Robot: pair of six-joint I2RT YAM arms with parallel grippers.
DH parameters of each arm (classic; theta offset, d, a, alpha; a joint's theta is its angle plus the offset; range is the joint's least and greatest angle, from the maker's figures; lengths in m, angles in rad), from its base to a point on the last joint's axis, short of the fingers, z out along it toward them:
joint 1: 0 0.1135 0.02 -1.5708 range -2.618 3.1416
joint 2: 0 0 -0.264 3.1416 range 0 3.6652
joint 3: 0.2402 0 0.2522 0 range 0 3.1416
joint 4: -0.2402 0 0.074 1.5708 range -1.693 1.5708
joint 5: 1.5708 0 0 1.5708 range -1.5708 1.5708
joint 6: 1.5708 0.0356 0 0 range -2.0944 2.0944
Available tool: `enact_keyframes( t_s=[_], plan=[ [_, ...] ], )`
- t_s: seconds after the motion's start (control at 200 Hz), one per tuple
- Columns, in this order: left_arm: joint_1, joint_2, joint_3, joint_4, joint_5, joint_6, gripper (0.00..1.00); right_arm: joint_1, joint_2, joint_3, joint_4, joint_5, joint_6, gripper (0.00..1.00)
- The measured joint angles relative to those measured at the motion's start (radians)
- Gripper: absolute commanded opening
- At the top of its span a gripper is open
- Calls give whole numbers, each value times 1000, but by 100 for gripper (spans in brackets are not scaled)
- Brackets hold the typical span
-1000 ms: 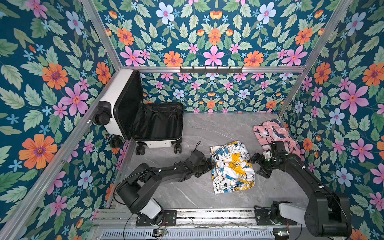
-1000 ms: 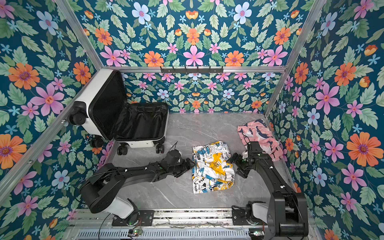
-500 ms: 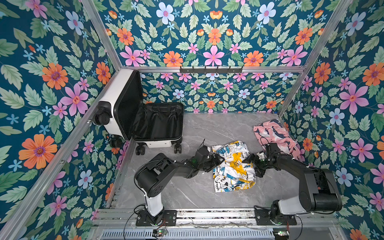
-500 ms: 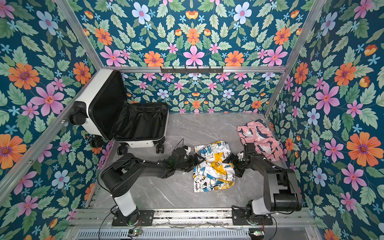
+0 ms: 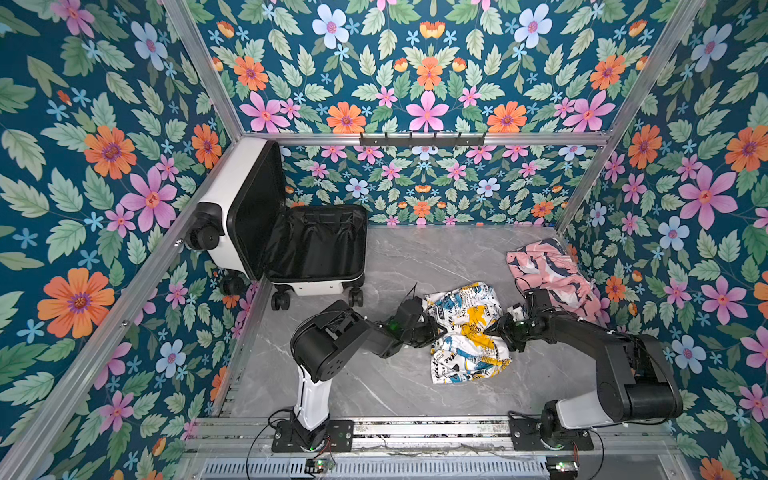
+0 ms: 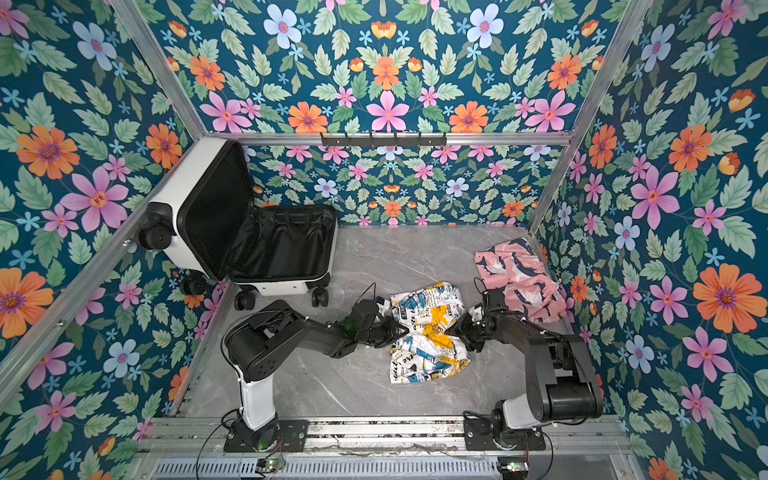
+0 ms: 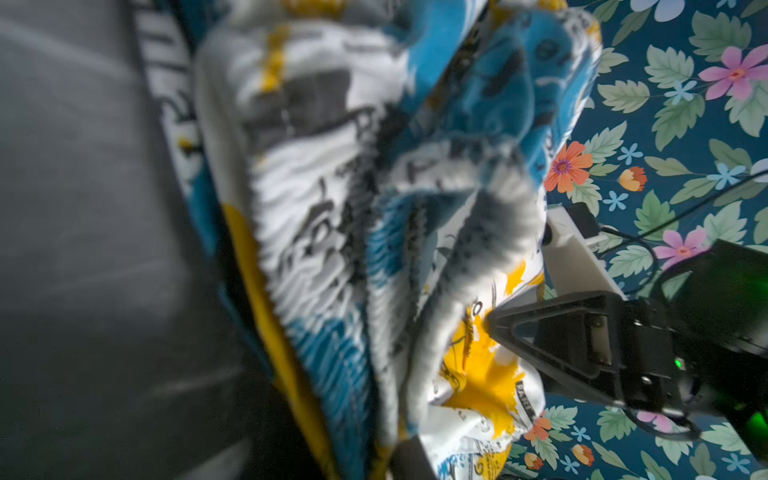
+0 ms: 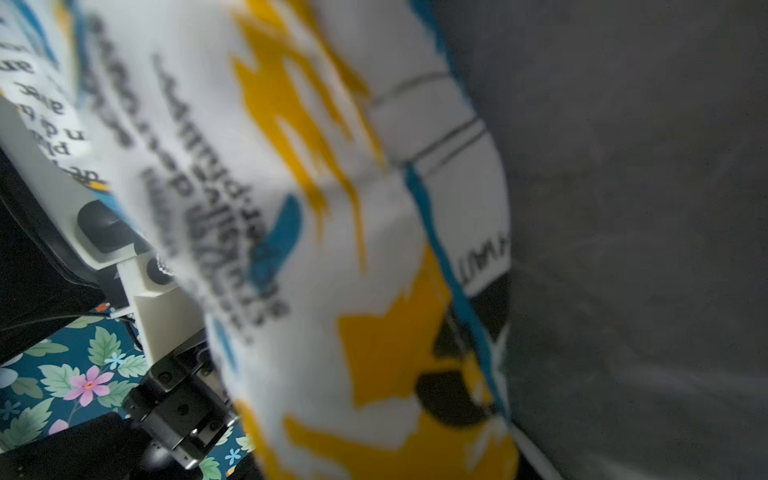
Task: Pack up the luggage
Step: 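Grasp the white-yellow printed garment with both grippers from either side, then lift the printed garment with both grippers and carry it over the suitcase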
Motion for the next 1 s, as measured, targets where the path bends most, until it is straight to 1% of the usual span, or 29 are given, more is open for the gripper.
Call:
enact_keyframes(
  t_s=[0.055,0.115,0.185,0.41,0.615,0.805,0.925,1.0],
  plan=[
    [0,-14,5,-29,-4,6,0,15,-22,13,-8,4,1,18],
    [-1,-33,15,-71,-6,6,0,27,-43,24,-21,5,7,11],
    [-1,-66,44,-148,-19,15,0,50,-73,50,-43,10,16,0],
    [8,-197,174,-403,-84,99,0,178,-151,209,-100,36,63,0],
    [62,-327,310,-635,-161,191,0,291,-131,400,-124,56,111,0],
    [151,-445,400,-817,-215,265,0,392,-13,568,-103,61,163,0],
    [242,-544,420,-916,-254,302,0,452,111,704,-69,49,201,0],
    [303,-583,444,-974,-272,337,0,485,202,810,-54,39,222,0]
  ],
)
